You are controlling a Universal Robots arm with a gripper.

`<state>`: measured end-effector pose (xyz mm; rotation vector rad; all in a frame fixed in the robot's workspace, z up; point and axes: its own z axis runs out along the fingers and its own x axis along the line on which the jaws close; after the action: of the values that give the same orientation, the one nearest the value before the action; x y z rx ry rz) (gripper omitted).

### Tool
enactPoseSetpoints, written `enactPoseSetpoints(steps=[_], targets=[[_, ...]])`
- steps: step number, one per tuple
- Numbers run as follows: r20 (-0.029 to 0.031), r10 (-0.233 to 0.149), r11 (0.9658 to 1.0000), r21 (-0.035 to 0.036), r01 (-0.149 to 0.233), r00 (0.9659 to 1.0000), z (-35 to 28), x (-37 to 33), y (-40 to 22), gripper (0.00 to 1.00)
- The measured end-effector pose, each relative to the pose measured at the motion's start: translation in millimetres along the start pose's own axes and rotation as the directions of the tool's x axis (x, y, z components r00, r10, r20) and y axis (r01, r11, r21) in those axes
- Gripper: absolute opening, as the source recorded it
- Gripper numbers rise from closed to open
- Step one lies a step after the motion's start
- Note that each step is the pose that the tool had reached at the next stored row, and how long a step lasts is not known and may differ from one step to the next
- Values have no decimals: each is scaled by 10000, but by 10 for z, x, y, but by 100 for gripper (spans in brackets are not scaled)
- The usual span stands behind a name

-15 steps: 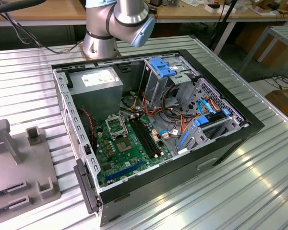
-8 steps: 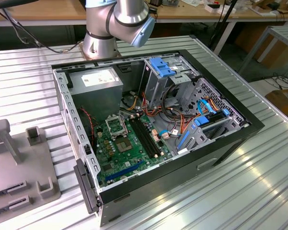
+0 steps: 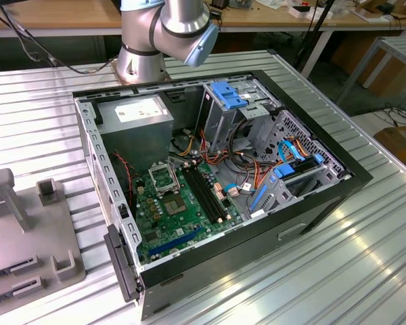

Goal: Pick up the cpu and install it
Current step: 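Pick up the cpu and move it towards the insertion slot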

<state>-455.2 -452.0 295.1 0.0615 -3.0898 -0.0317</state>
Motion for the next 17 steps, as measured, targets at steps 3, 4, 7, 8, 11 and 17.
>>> enactPoseSetpoints(steps=[3,4,7,8,11,17], targets=[[1,0,10000,0,0,10000,-10,1,0,47],[0,0,10000,0,0,10000,-16,1,0,47],[2,0,10000,-1,0,10000,-24,1,1,47],[2,0,10000,0,0,10000,-27,1,1,47],[1,0,10000,0,0,10000,-38,2,1,47],[0,0,10000,0,0,10000,-66,3,1,47]])
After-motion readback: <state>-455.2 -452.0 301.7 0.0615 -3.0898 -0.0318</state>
